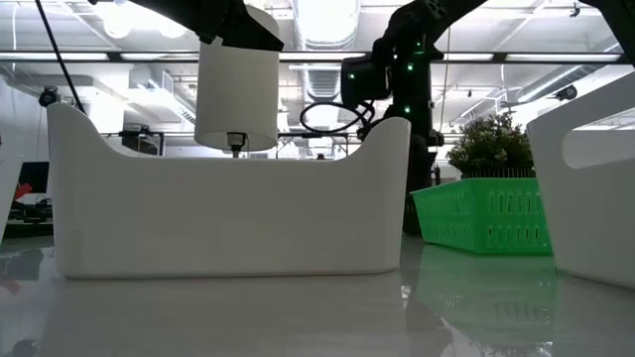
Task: Stack baskets by color
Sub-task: Stack the left black bin on top of the other black bin, then stack the bottom green bin on top of the other green bin
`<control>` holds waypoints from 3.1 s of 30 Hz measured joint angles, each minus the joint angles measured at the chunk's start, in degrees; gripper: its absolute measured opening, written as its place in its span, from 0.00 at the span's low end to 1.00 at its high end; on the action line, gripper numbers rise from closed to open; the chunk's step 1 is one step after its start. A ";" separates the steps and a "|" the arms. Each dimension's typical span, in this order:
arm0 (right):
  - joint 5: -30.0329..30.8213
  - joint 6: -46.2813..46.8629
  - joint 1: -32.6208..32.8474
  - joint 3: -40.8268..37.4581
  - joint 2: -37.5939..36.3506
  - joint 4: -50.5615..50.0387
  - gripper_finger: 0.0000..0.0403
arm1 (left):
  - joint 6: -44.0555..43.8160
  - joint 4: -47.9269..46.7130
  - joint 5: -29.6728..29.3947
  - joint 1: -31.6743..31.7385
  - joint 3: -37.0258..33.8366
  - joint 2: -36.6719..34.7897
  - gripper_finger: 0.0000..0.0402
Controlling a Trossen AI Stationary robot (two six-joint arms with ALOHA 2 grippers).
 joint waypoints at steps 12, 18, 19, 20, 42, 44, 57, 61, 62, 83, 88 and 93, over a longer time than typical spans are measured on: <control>-2.81 2.65 1.05 -1.15 -0.75 -7.46 0.02 | 0.00 -0.07 0.01 -0.02 -0.07 0.00 0.25; -2.84 2.92 1.16 -3.94 -0.79 -11.55 0.02 | 0.00 -0.07 0.01 -0.02 -0.07 0.00 0.25; -2.82 2.93 1.16 -4.28 -0.79 -12.70 0.02 | 0.00 -0.06 0.01 -0.02 -0.08 0.00 0.25; -2.77 2.93 1.14 -4.65 -0.83 -13.74 0.02 | 0.00 -0.05 0.01 -0.02 -0.07 0.00 0.25; -3.80 3.43 1.11 -4.90 -2.56 -5.87 0.02 | 0.00 0.00 0.01 -0.04 -0.09 0.02 0.25; -3.75 3.45 1.11 -4.32 -2.69 -5.82 0.02 | 0.00 0.00 0.01 -0.04 -0.09 0.00 0.25; -3.77 3.45 1.14 -2.94 -3.00 -10.15 0.02 | -0.01 -0.01 0.01 -0.01 -0.09 0.01 0.25; -3.73 4.89 1.44 -2.75 -5.21 -11.62 0.02 | -0.02 -0.02 0.01 -0.02 -0.09 0.02 0.25; -3.71 5.56 1.69 -2.78 -6.14 -11.61 0.02 | -0.02 -0.02 0.01 -0.02 -0.09 0.02 0.25; -3.88 26.47 16.72 -10.97 -25.90 -8.41 0.02 | -1.49 -0.04 0.25 -0.04 -0.09 0.02 0.25; -4.25 24.10 19.95 -15.15 -28.41 -2.13 0.08 | -1.51 0.05 0.25 -0.04 -0.09 0.01 0.25; -4.21 16.56 22.54 -20.59 -30.45 6.68 0.23 | -1.51 0.07 0.25 -0.04 -0.09 0.02 0.25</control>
